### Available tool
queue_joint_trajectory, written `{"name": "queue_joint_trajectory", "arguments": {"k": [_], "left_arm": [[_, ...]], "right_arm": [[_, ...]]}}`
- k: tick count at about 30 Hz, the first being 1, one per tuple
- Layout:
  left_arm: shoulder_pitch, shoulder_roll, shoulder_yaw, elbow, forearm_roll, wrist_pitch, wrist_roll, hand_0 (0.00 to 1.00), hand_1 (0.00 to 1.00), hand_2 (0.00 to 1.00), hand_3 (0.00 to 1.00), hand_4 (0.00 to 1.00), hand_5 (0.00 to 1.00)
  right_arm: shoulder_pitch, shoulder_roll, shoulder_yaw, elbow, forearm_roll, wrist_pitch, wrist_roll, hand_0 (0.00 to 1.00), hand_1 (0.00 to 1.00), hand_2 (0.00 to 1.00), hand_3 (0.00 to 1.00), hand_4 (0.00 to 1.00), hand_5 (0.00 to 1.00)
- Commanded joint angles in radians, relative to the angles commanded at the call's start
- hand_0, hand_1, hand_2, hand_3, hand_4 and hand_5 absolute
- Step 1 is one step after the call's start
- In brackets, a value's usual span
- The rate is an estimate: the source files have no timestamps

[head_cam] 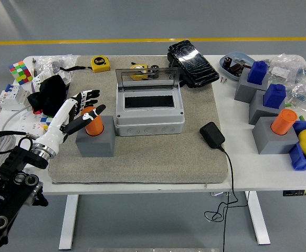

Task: Fetch the battery,place it into the box,close the lid of the box

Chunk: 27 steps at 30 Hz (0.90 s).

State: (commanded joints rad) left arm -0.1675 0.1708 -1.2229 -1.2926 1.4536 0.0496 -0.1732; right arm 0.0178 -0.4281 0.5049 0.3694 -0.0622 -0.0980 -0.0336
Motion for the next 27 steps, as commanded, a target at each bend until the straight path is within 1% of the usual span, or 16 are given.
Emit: {"name": "queue_joint_trajectory", "arguments": {"k": [1, 7, 8, 13, 14, 19, 20, 25, 26, 27], "left_arm": [[0.0, -0.001, 0.001, 0.002, 0.0, 0.001, -0.001, 0.783, 0.836, 0.884, 0.871, 0.998, 0.416], [-0.005, -0.005, 0.02, 0.022, 0.015, 0.017, -0.013, 0.783, 0.836, 0.884, 0.871, 0.998, 0.416], [-0.004, -0.007, 0.021, 0.026, 0.014, 0.021, -0.016, 0.732, 0.805, 0.846, 0.856, 0.998, 0.265], [-0.004, -0.012, 0.031, 0.048, 0.006, 0.046, -0.048, 0.732, 0.805, 0.846, 0.856, 0.998, 0.265], [-0.005, -0.013, 0.033, 0.052, 0.002, 0.053, -0.056, 0.687, 0.745, 0.776, 0.841, 0.998, 0.138], [-0.008, -0.022, 0.044, 0.078, -0.03, 0.087, -0.104, 0.687, 0.745, 0.776, 0.841, 0.998, 0.138], [-0.009, -0.023, 0.047, 0.082, -0.035, 0.092, -0.111, 0.531, 0.66, 0.676, 0.812, 0.998, 0.013], [-0.015, -0.032, 0.063, 0.106, -0.076, 0.116, -0.148, 0.531, 0.66, 0.676, 0.812, 0.998, 0.013], [-0.017, -0.035, 0.065, 0.11, -0.081, 0.118, -0.151, 0.431, 0.599, 0.617, 0.728, 0.998, 0.002], [-0.019, -0.037, 0.068, 0.117, -0.091, 0.121, -0.159, 0.431, 0.599, 0.617, 0.728, 0.998, 0.002]], "right_arm": [[0.0, 0.0, 0.0, 0.0, 0.0, 0.0, 0.0, 0.546, 0.602, 0.588, 0.543, 0.918, 0.469], [0.0, -0.001, -0.002, 0.0, 0.001, 0.0, 0.0, 0.546, 0.602, 0.588, 0.543, 0.918, 0.469], [0.0, 0.0, -0.002, 0.0, 0.001, 0.0, 0.0, 0.546, 0.602, 0.588, 0.543, 0.918, 0.469], [0.001, 0.0, -0.001, 0.0, 0.0, 0.0, 0.0, 0.546, 0.602, 0.588, 0.543, 0.918, 0.469], [0.001, 0.0, -0.002, 0.0, 0.0, 0.0, 0.0, 0.546, 0.603, 0.588, 0.543, 0.918, 0.468], [0.0, 0.0, -0.004, 0.0, 0.001, 0.001, 0.0, 0.546, 0.603, 0.588, 0.543, 0.918, 0.468], [0.0, 0.0, -0.004, 0.0, 0.001, 0.001, 0.0, 0.546, 0.602, 0.588, 0.543, 0.919, 0.467], [0.001, 0.001, -0.003, 0.0, 0.001, 0.001, 0.0, 0.546, 0.602, 0.588, 0.543, 0.919, 0.467], [0.001, 0.001, -0.003, 0.0, 0.001, 0.001, 0.0, 0.546, 0.603, 0.588, 0.543, 0.919, 0.467], [0.001, 0.001, -0.003, -0.001, 0.002, 0.001, 0.0, 0.546, 0.603, 0.588, 0.543, 0.919, 0.467]]}}
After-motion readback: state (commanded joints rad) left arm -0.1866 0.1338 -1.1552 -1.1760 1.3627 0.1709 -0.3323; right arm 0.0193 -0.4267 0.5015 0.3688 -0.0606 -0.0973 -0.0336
